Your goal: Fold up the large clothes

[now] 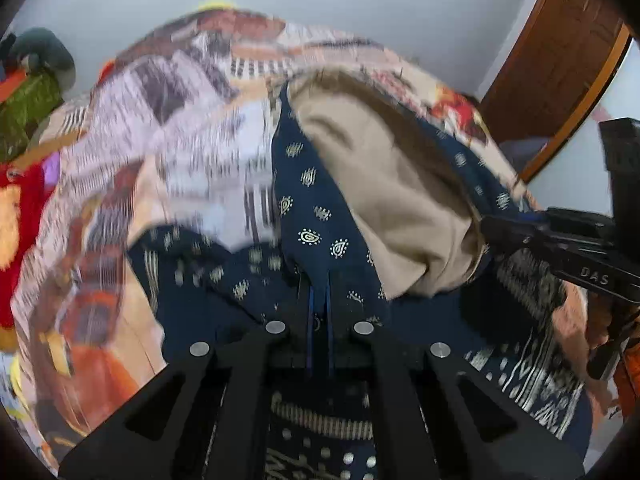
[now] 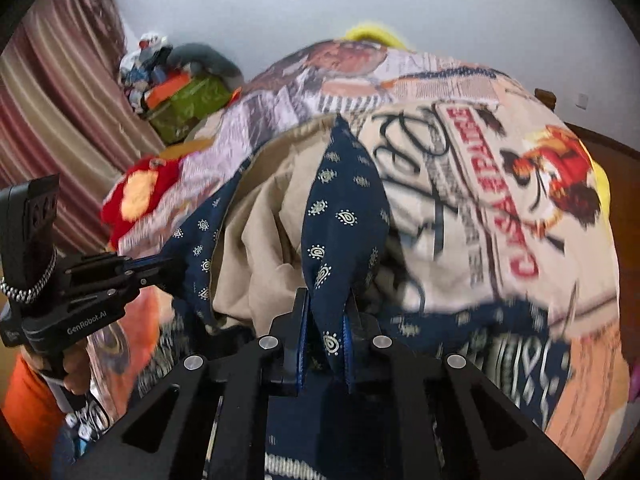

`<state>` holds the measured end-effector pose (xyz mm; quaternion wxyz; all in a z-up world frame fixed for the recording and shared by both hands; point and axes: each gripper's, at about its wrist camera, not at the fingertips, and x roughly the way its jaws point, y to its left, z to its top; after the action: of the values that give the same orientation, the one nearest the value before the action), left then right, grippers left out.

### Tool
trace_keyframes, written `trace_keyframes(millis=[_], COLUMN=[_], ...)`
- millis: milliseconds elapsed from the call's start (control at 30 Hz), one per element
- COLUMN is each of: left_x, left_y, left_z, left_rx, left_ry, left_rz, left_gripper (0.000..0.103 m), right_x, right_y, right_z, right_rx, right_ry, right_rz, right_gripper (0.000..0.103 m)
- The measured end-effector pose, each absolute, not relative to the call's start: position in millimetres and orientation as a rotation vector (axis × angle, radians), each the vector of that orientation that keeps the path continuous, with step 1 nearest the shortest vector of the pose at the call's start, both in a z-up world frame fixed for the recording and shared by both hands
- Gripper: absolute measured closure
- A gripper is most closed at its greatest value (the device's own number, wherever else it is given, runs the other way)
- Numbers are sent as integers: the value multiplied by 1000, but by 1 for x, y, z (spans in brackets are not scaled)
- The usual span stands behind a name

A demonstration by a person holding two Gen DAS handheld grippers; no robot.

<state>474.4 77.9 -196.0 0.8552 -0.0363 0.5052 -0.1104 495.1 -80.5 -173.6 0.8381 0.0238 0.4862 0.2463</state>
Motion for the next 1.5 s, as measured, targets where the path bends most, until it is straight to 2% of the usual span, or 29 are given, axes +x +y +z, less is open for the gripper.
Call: trace_keyframes(millis=[167,300,400,467,500,533,567,667,767,1000,1367,1400,1500], left_x=[457,447,440,437,435,434,433,438,448,499,584,588,596], left_y=[78,76,77,79,80,80,81,84,88,94,93,94,100], left_z=[-223,-220,-208,-197,-190,-185,-179,-161,-148,-147,-203,-207,-221], left_rx=[-58,-13,8,14,19,23,29,29,2,-36,-106,-111,-153], left_ry=[1129,1115,1094,1071,1052,1039,1020,957,913,880,969,976,1001], left_rz=[-203,-196,-203,-212,-217,-217,-213,-190,-168,-111,-65,-57,-47], left_gripper=[99,99,97,89,86,78,69,50,43,40,41,43,59], right_x=[464,454,450,446,444,441,439,442,451,498,593,597,604], right_y=[-75,-74,-75,-78,-79,-80,-82,-81,-80,-70,-60,-59,-56], right_z=[-194,-195,-189,-180,-175,-170,-163,-149,-138,-138,-188,-192,-203], right_rx=[-54,-117,-142,-147,-145,-142,-142,-145,-128,-81,68,74,98], right_ry=[1055,1072,1084,1062,1043,1018,989,949,919,901,1026,1034,1048], right_rz=[485,483,468,459,456,455,458,464,469,458,446,449,461], right_gripper=[91,90,78,58,52,41,37,37,36,31,31,32,44])
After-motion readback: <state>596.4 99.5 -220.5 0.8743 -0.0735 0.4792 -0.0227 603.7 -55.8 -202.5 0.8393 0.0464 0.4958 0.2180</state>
